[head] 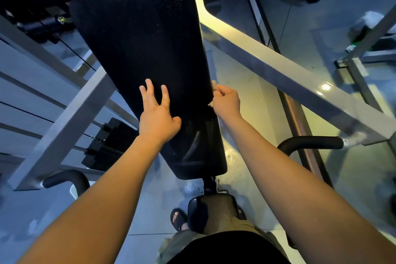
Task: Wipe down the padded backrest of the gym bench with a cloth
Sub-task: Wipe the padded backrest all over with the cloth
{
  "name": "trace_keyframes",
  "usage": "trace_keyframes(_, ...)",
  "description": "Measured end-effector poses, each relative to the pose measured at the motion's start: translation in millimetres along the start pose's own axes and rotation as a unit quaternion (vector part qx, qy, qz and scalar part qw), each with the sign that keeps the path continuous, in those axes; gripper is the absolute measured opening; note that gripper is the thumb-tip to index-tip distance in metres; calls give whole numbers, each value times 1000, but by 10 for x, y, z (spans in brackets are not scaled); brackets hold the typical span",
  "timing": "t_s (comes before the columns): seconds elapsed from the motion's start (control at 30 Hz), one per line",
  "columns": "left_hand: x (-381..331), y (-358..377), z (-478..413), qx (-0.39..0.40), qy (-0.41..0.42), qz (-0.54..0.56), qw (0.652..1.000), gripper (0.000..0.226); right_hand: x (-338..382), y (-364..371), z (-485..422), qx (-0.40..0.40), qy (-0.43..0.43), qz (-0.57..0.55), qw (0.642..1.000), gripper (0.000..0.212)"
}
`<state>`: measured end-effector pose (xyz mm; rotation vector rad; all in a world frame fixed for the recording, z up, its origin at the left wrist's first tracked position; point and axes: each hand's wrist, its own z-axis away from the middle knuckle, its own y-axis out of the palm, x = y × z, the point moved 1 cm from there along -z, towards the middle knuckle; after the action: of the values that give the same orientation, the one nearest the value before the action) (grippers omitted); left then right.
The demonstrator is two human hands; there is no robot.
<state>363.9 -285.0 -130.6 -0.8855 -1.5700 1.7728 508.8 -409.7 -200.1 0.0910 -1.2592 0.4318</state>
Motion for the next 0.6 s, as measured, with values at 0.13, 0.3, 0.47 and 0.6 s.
trace_keyframes(0.13, 10, 26, -20, -6, 0, -6, 1000, 98, -190, -40, 152, 4, -34, 36, 999, 24)
trace_keyframes(0.3, 54, 28, -13, -6, 3, -7, 1000, 98, -704, -72, 216, 76, 98, 170, 978, 27)
trace_keyframes(0.47, 251, -43, 66, -22, 36, 29, 999, 96, -385, -7, 541, 1, -12, 141, 990, 30)
trace_keyframes(0.6, 631, -61, 215, -62, 24, 72, 995, 94, 189, 132, 771, 67, -243, 191, 949, 16)
